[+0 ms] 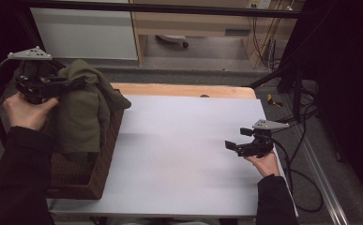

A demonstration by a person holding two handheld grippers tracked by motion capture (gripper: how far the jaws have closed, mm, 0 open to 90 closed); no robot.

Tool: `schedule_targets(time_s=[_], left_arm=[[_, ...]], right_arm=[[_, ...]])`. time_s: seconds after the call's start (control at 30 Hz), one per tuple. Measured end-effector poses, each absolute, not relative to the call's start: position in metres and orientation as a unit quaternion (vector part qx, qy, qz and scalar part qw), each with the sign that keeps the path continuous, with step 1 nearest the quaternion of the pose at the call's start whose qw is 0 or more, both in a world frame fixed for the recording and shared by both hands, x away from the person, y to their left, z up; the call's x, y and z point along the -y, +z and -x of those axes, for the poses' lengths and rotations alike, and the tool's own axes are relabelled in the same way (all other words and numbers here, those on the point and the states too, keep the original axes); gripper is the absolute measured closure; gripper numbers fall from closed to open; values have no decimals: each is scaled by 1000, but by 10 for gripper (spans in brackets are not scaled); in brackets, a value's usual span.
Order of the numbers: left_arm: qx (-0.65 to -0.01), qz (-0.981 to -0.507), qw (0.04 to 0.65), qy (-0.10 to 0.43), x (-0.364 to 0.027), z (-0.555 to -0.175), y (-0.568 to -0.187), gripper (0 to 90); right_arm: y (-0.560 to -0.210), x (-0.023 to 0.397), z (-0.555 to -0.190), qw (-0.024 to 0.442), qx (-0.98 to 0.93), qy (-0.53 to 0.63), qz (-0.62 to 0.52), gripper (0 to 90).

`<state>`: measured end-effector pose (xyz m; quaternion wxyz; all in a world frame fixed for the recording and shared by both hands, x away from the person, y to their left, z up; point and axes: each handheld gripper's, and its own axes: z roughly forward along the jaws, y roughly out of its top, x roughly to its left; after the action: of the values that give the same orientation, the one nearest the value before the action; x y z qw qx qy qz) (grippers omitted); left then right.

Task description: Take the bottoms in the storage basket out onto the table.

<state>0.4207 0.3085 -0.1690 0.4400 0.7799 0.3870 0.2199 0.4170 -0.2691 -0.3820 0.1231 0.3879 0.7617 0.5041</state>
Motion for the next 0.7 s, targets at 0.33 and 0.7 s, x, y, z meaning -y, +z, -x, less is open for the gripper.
schedule_targets(time_s=[0.33,0.7], left_arm=[[-377,-783,446,214,-298,-421,-164,826],[-367,-786,451,209,-283,-421,-161,826]], right_arm=[[-382,269,-417,123,-762,504,-389,23],[-382,269,-417,123,-762,504,-388,22]])
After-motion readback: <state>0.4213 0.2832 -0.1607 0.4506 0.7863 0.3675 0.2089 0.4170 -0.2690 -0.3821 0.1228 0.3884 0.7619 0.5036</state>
